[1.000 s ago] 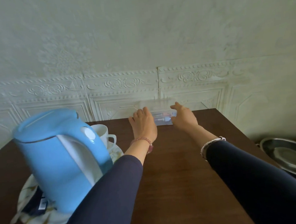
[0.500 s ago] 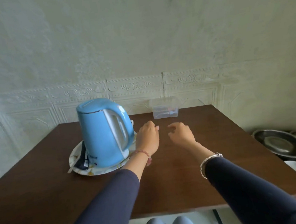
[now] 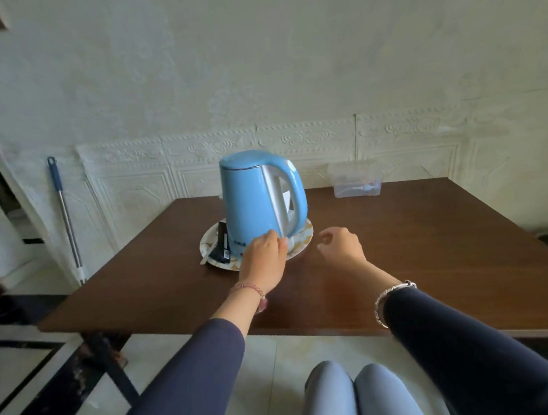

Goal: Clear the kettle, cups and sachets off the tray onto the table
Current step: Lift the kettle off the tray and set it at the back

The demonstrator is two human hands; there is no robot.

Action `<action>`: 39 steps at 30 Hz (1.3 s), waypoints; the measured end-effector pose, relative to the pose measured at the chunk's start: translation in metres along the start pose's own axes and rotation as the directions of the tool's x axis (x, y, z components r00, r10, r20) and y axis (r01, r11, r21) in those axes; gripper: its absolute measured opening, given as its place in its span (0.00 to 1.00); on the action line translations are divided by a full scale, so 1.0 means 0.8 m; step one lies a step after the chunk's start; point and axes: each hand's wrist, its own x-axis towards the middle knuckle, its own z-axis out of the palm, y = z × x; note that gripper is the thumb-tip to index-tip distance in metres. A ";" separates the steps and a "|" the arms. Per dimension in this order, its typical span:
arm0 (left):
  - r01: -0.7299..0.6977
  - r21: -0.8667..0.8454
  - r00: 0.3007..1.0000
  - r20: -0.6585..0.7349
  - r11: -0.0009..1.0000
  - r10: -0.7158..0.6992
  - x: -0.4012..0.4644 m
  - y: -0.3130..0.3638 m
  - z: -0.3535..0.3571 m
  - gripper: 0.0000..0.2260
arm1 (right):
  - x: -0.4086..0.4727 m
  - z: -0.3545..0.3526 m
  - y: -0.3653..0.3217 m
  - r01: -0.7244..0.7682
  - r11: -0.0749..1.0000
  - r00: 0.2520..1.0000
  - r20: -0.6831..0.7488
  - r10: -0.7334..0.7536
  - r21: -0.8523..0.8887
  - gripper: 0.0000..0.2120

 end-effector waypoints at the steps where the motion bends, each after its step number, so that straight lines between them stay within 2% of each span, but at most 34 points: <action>1: 0.018 0.015 1.000 -0.012 1.000 -0.018 -0.001 -0.012 -0.004 0.16 | -0.002 0.007 -0.006 -0.005 1.000 1.000 0.010 0.004 0.006 0.16; 7: 0.210 0.080 0.974 -0.101 0.974 -0.202 -0.006 -0.085 -0.021 0.15 | 0.007 0.055 -0.025 -0.109 0.992 0.989 0.103 0.103 0.056 0.16; 13: 0.369 0.043 0.928 -0.058 0.928 -0.367 -0.003 -0.135 -0.017 0.14 | 0.040 0.101 -0.021 -0.251 0.958 0.961 0.156 0.229 0.140 0.20; 17: 0.446 -0.060 0.895 0.021 0.893 -0.446 0.004 -0.149 -0.009 0.16 | 0.047 0.102 -0.028 -0.327 0.923 0.941 0.156 0.300 0.204 0.15; 22: 0.491 -0.150 0.871 0.091 0.858 -0.483 0.015 -0.147 0.000 0.17 | 0.059 0.098 -0.024 -0.377 0.881 0.925 0.163 0.343 0.286 0.21; 28: 0.555 -0.211 0.829 0.067 0.805 -0.554 0.028 -0.141 0.002 0.14 | 0.056 0.090 -0.029 -0.410 0.841 0.911 0.194 0.363 0.352 0.25; 31: 0.583 -0.226 0.807 0.043 0.781 -0.590 0.027 -0.141 -0.002 0.14 | 0.054 0.082 -0.025 -0.424 0.835 0.905 0.197 0.377 0.349 0.24; 37: 0.579 -0.230 0.811 0.056 0.782 -0.583 0.023 -0.121 0.003 0.13 | 0.049 0.052 -0.008 -0.404 0.869 0.914 0.174 0.367 0.287 0.21; 39: 0.582 -0.224 0.809 0.064 0.782 -0.584 0.020 -0.109 0.005 0.13 | 0.043 0.039 -0.002 -0.400 0.874 0.915 0.171 0.365 0.278 0.16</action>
